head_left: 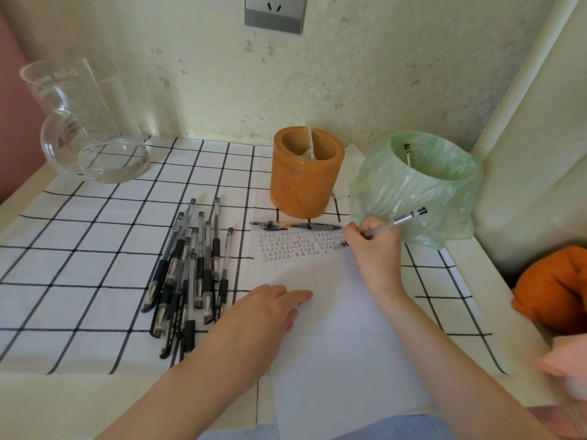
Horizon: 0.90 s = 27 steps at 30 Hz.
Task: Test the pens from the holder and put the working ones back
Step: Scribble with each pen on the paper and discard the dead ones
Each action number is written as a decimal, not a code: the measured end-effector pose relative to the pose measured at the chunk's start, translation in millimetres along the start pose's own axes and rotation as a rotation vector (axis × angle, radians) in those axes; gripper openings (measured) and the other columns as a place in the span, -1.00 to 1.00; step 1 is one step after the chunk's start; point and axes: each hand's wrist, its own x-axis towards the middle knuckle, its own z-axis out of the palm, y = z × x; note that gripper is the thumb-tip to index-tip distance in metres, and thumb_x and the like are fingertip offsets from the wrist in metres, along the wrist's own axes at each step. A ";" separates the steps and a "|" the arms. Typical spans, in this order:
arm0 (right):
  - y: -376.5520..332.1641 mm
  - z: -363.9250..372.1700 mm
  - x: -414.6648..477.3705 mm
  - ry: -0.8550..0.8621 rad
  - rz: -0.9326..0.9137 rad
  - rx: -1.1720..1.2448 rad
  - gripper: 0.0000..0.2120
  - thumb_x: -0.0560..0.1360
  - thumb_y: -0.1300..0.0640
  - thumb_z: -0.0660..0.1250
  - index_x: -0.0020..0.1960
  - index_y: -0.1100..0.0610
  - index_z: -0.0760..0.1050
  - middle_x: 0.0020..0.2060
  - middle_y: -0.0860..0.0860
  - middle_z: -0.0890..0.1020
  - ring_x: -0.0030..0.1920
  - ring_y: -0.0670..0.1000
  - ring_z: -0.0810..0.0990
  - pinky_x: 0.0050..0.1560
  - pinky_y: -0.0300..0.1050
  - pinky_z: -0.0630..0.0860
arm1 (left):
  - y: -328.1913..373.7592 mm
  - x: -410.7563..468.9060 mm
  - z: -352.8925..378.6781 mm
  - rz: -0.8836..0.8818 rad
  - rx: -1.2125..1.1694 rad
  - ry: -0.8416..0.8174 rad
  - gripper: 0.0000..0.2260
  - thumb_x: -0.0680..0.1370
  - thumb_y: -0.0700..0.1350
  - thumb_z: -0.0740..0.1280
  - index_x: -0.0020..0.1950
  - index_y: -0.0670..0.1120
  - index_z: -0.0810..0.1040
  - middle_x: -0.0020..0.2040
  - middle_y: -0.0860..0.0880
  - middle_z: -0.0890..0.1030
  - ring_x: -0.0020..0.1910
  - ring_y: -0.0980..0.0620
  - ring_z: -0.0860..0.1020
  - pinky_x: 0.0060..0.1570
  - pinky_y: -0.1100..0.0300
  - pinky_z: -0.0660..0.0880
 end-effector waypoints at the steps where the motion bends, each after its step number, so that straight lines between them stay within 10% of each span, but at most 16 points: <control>1: 0.2 0.0 -0.1 -0.001 0.000 0.000 -0.72 0.43 0.33 0.32 -0.40 0.25 0.31 -0.52 0.01 0.27 -0.48 -0.15 0.20 -0.46 -0.29 0.17 | -0.6 0.0 0.4 0.005 -0.003 0.003 -0.63 0.58 -0.26 0.18 0.35 0.02 0.43 -0.21 0.08 0.42 -0.16 0.06 0.43 -0.10 0.13 0.49; 27: -1.7 -0.4 -0.4 0.004 0.020 0.003 -0.71 0.39 0.36 0.31 -0.43 0.20 0.28 -0.53 0.01 0.25 -0.50 -0.15 0.18 -0.47 -0.31 0.16 | 4.5 0.2 -2.7 -0.057 0.116 -0.062 -0.62 0.64 -0.14 0.05 0.43 0.12 0.25 -0.12 0.12 0.35 -0.08 0.19 0.30 0.02 0.19 0.41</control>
